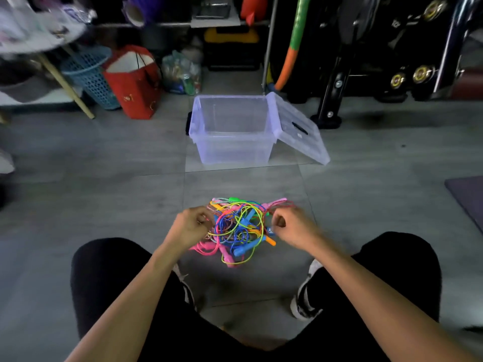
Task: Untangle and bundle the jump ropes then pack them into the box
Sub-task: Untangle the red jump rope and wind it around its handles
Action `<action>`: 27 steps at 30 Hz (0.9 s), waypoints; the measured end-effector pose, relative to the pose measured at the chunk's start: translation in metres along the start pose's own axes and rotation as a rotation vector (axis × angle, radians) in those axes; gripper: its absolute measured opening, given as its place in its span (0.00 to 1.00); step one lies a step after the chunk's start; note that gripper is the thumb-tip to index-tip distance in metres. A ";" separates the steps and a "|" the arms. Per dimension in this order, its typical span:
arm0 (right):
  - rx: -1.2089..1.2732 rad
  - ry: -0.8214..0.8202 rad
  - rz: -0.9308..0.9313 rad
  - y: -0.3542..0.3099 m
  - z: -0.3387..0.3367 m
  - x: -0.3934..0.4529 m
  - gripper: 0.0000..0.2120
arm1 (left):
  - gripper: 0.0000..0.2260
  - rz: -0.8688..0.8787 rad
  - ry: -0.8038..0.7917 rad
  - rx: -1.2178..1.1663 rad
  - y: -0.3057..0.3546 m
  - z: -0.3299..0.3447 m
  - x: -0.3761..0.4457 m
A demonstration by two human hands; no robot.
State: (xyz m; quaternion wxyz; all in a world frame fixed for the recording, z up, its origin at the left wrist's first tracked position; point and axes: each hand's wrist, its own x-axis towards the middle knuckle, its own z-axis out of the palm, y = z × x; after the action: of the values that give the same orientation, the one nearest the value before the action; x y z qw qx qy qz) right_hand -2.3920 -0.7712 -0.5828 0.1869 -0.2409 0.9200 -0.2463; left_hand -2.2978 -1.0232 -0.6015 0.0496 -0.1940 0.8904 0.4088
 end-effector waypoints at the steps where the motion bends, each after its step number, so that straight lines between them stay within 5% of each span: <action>1: 0.008 0.005 0.009 -0.001 0.001 -0.007 0.12 | 0.15 -0.001 0.001 -0.015 -0.004 -0.001 -0.009; 12: 0.078 -0.092 0.117 0.025 0.050 -0.006 0.11 | 0.12 -0.032 -0.113 -0.026 -0.034 0.040 -0.001; 19: 0.099 -0.142 0.227 0.074 0.091 0.050 0.01 | 0.16 -0.133 -0.192 -0.030 -0.086 0.091 0.050; 27: 0.062 -0.157 0.181 0.053 0.059 0.090 0.09 | 0.06 -0.169 -0.126 0.013 -0.069 0.065 0.073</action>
State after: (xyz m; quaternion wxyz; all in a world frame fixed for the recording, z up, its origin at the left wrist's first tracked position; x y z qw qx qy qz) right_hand -2.4571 -0.8002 -0.6797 0.2873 -0.1697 0.9124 -0.2369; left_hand -2.3432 -1.0377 -0.7110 0.1409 -0.2421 0.8686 0.4087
